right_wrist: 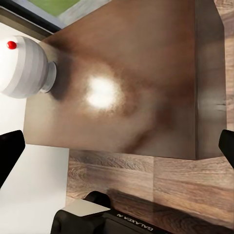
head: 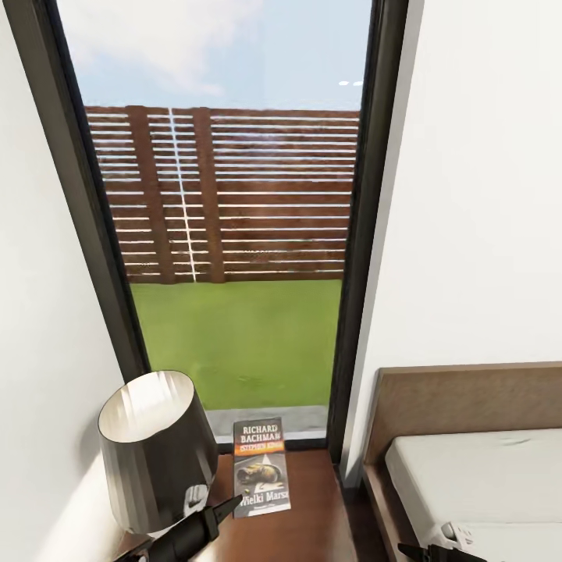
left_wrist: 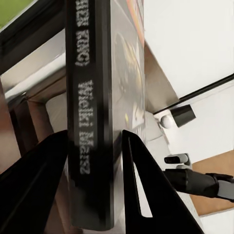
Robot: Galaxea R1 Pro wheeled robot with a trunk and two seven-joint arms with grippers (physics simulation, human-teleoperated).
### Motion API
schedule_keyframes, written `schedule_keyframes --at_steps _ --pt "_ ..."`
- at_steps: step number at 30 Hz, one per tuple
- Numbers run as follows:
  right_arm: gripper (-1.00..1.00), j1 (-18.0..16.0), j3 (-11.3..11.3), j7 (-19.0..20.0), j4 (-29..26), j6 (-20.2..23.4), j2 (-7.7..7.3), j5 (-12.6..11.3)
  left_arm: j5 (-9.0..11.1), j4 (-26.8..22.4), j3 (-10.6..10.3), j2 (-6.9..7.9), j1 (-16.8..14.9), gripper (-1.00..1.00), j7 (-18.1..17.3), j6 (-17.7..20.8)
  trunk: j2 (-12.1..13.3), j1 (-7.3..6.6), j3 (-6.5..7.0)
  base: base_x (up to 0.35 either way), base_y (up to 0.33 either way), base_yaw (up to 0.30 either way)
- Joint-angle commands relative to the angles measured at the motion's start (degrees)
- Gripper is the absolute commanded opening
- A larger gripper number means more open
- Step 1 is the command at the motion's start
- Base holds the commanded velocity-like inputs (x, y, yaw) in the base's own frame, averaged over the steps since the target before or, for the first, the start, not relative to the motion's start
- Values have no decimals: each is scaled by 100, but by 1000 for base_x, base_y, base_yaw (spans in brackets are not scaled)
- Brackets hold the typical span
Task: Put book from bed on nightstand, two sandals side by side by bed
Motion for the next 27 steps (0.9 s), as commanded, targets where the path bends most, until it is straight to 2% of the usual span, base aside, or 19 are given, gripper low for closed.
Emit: schedule_keyframes --at_steps 1,7,11,17,21,24,26,27 --pt "100 -3 35 17 -4 56 -2 -61 38 22 5 -2 -4 -100 8 63 -5 0 -7 0 0 0" --pt "100 -3 35 28 -4 61 -2 -67 61 409 15 2 -4 -100 52 66 -5 0 -7 0 0 0" --pt "100 -3 35 26 -4 61 -2 -68 221 662 16 0 -4 -100 55 100 -5 0 -7 0 0 0" --pt "100 -3 35 34 -4 62 -2 -68 395 781 15 -4 -4 -100 74 707 -5 0 -7 0 0 0" --pt "100 -3 35 27 -4 63 -2 -68 436 777 21 -28 -4 -100 398 859 -5 0 -7 0 0 0" --pt "100 -3 35 27 -4 60 -2 -68 451 767 27 -131 -4 -100 720 881 -5 0 -7 0 0 0" --pt "100 -3 35 26 -4 59 -2 -68 584 764 29 -191 -4 -100 850 888 -5 0 -7 0 0 0" --pt "100 -3 35 26 -4 60 -2 -68 800 759 30 -208 -5 -100 911 893 -5 0 -7 0 0 0"
